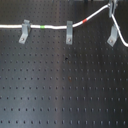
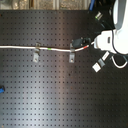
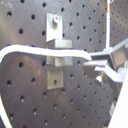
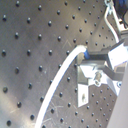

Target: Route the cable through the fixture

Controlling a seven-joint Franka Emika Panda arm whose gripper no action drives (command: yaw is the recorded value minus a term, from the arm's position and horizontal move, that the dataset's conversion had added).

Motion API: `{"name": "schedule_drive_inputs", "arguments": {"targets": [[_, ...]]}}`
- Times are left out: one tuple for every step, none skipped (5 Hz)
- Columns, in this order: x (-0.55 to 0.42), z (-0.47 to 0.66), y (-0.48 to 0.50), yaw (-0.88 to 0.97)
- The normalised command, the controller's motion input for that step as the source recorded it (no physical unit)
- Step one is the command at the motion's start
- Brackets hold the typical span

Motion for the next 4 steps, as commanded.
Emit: {"name": "schedule_drive_inputs", "arguments": {"targets": [[-0.219, 0.24, 0.006, 0.0], [-0.286, 0.32, 0.207, 0.0], [-0.227, 0.26, 0.434, 0.08], [0.011, 0.0, 0.107, 0.0]]}}
